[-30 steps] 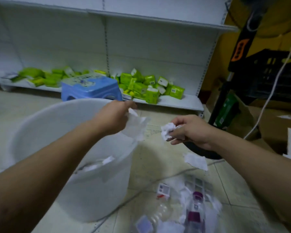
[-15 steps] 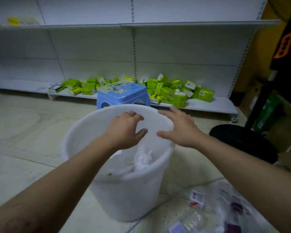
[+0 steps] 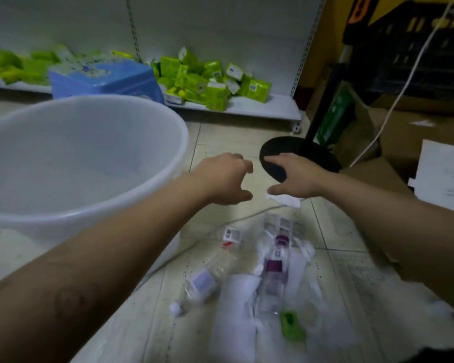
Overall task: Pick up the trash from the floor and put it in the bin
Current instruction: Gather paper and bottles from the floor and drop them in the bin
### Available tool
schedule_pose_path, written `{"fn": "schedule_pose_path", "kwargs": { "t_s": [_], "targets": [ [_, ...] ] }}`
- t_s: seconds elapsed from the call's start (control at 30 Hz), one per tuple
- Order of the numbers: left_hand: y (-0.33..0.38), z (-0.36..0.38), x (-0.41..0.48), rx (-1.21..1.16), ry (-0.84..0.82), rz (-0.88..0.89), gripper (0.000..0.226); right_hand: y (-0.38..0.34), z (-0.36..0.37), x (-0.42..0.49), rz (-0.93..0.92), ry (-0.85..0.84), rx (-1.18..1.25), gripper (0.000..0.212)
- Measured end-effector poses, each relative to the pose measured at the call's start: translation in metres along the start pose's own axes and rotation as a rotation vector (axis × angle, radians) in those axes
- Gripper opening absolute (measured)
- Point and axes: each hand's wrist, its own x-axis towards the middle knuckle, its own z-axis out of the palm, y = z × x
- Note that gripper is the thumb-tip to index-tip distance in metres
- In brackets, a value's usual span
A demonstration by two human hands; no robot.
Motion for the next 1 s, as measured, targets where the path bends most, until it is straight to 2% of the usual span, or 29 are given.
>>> {"fn": "schedule_pose_path", "kwargs": {
  "t_s": [0.2,0.33,0.47,0.63,0.7,0.83,1.0],
  "targets": [
    [0.009,0.092,-0.016,0.009,-0.325,-0.095,0.052,0.046,0.071,-0.027,-0.008,-0.098,0.108,0.085],
    [0.01,0.15,-0.032,-0.078,-0.367,-0.234,0.053,0.051,0.146,-0.045,0.069,-0.198,0.249,0.08],
    [0.011,0.202,-0.053,-0.154,-0.417,-0.37,0.063,0.049,0.196,-0.054,0.192,-0.134,0.292,0.062],
    [-0.001,0.226,-0.075,-0.073,-0.435,-0.465,0.066,0.039,0.222,-0.052,0.322,-0.176,0.187,0.09],
    [-0.005,0.23,-0.074,-0.075,-0.404,-0.462,0.067,0.034,0.23,-0.052,0.38,-0.167,0.189,0.093],
    [-0.007,0.235,-0.076,-0.103,-0.391,-0.454,0.073,0.032,0.239,-0.056,0.48,-0.157,0.304,0.104],
    [-0.009,0.222,-0.074,-0.243,-0.294,-0.437,0.078,0.033,0.231,-0.061,0.533,-0.041,0.54,0.111]
  ]
}}
